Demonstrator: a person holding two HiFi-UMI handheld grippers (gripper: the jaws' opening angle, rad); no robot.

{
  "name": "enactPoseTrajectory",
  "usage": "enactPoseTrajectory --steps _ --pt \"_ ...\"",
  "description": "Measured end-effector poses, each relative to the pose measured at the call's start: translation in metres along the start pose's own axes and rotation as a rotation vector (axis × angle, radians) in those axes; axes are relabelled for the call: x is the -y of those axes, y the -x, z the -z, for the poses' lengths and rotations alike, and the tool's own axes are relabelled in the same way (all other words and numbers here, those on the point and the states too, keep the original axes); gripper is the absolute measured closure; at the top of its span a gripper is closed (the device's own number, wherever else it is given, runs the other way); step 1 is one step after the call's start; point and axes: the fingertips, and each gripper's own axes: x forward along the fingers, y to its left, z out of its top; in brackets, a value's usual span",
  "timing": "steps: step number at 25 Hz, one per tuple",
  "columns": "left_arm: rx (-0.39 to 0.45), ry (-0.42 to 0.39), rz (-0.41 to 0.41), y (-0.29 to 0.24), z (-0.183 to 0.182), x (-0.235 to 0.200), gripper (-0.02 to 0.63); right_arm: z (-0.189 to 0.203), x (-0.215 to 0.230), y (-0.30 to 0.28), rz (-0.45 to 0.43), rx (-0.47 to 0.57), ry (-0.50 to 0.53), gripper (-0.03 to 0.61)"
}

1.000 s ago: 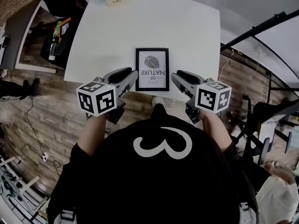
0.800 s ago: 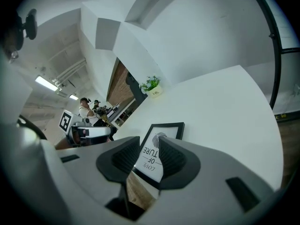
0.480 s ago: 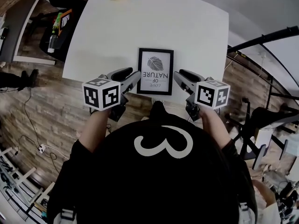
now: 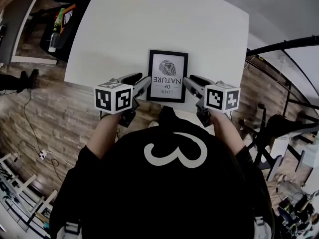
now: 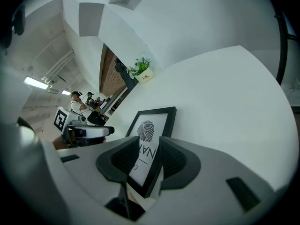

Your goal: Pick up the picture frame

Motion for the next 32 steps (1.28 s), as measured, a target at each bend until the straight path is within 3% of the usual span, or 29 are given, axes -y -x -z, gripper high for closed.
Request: enactPoseTrajectory --steps 10,20,32 --pt "-0.038 0.029 -0.038 -0.019 0.011 -0.018 0.472 0.013 0.018 -0.013 0.056 -0.056 -0.01 0.451" --pt "-0.058 0.034 -0.032 -0.034 0.015 -0.017 0.474 0.019 0.018 -0.023 0.034 -0.085 -0.03 0.452" --pt "-0.075 0.024 -0.038 -0.042 0.02 -0.019 0.474 0.022 0.019 -0.03 0.091 -0.103 0.006 0.453"
